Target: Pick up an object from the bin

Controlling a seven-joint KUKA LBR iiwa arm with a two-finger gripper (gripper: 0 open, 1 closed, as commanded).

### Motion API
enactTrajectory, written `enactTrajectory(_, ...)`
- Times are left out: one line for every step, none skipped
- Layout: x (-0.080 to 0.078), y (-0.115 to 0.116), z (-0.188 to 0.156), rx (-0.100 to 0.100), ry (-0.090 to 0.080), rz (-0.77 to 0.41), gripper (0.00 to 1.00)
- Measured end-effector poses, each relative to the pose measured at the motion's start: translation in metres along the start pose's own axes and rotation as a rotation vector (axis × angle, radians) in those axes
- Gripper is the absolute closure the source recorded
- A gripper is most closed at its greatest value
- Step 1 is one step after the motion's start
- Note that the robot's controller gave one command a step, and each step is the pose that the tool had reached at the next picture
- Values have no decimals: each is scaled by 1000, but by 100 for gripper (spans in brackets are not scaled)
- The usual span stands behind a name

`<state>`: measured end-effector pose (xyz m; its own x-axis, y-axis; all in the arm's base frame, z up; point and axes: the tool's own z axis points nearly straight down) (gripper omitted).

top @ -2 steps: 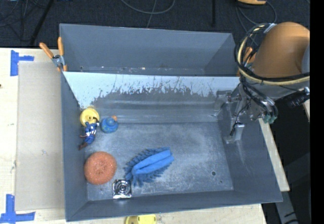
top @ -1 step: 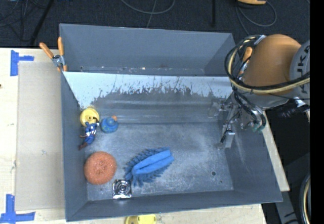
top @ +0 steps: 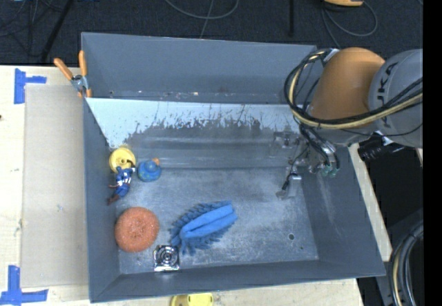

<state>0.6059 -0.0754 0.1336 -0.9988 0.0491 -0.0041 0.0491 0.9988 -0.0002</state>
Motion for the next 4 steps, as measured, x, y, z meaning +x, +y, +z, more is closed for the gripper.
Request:
enactTrajectory(12, 21, 50, -1, 2, 43, 0)
enactTrajectory(24, 44, 66, 0, 10, -27, 0)
enactTrajectory(29, 92, 64, 0, 6, -16, 0)
enactTrajectory(32, 124, 64, -2, 4, -54, 0)
